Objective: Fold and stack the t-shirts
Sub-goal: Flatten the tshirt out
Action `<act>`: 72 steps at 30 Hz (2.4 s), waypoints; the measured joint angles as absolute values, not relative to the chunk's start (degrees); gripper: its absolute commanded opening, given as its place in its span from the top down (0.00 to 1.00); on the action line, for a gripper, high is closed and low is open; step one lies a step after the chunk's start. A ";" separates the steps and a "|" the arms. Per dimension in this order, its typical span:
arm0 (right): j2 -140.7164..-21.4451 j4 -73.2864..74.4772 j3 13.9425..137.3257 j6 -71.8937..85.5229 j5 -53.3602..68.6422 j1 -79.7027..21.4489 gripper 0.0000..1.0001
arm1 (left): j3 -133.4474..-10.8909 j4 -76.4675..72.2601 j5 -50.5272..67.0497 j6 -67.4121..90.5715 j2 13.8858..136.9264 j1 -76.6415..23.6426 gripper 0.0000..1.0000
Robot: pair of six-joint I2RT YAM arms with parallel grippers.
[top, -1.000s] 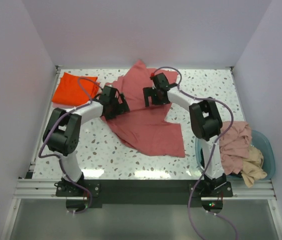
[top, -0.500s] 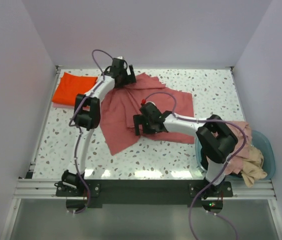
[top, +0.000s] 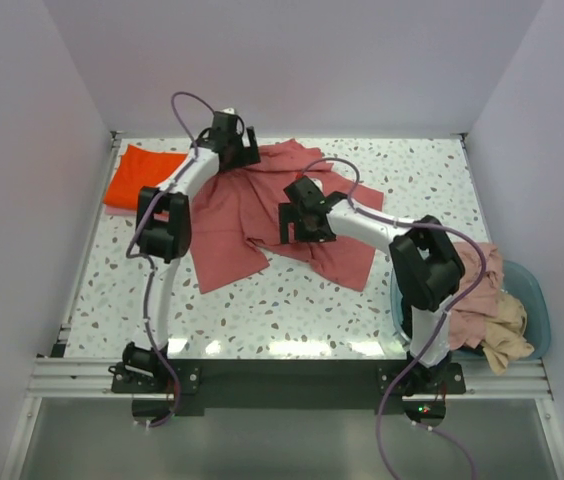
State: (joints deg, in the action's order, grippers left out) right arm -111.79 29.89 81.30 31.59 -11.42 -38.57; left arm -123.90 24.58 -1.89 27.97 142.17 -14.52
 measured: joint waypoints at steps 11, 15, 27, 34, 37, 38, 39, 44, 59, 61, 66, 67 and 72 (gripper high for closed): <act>-92.95 34.98 65.98 35.44 -14.09 -36.21 0.01 | -81.28 25.71 -7.03 29.91 94.04 -14.28 0.00; -85.06 36.10 59.29 38.35 -14.13 -36.27 0.01 | -63.31 28.01 -11.40 34.50 76.93 -15.09 0.00; -76.25 35.53 48.66 42.26 -15.33 -36.25 0.01 | -33.06 36.01 -9.15 46.04 61.49 -18.09 0.00; -75.31 35.14 47.53 42.50 -15.53 -36.25 0.01 | -32.97 31.88 -7.68 47.62 69.14 -18.13 0.11; -74.83 35.11 47.09 42.61 -15.55 -36.25 0.01 | -33.67 30.06 -8.14 47.99 70.85 -18.13 0.19; -74.61 35.07 46.87 42.68 -15.55 -36.25 0.01 | -33.98 29.74 -8.38 48.10 71.42 -18.13 0.23; -74.46 35.09 46.61 42.70 -15.55 -36.25 0.01 | -34.26 29.47 -8.62 48.21 71.94 -18.13 0.26; -74.43 35.14 46.15 42.92 -15.66 -36.25 0.01 | -36.73 27.24 -9.76 48.49 76.51 -18.13 0.55; -75.05 35.18 44.93 44.99 -18.55 -36.27 0.02 | -31.94 18.96 -8.16 48.53 73.65 -19.33 1.00; -76.07 34.65 44.93 44.86 -18.61 -36.25 0.04 | -31.05 19.88 -8.88 48.47 72.03 -19.33 1.00; -81.19 32.95 44.93 44.86 -18.57 -36.25 0.10 | -30.02 22.48 -10.35 48.45 68.62 -19.33 1.00; -82.00 32.82 44.93 44.93 -18.59 -36.27 0.11 | -30.02 22.63 -10.59 48.45 68.23 -19.33 1.00; -82.43 31.16 44.18 45.43 -19.29 -36.25 0.18 | -29.98 23.57 -11.31 48.47 67.57 -19.33 1.00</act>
State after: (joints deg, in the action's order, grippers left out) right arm -82.43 31.16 44.18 45.43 -19.29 -36.25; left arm -29.98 23.57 -11.31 48.47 67.57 -19.33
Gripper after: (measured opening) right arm 0.850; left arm 0.019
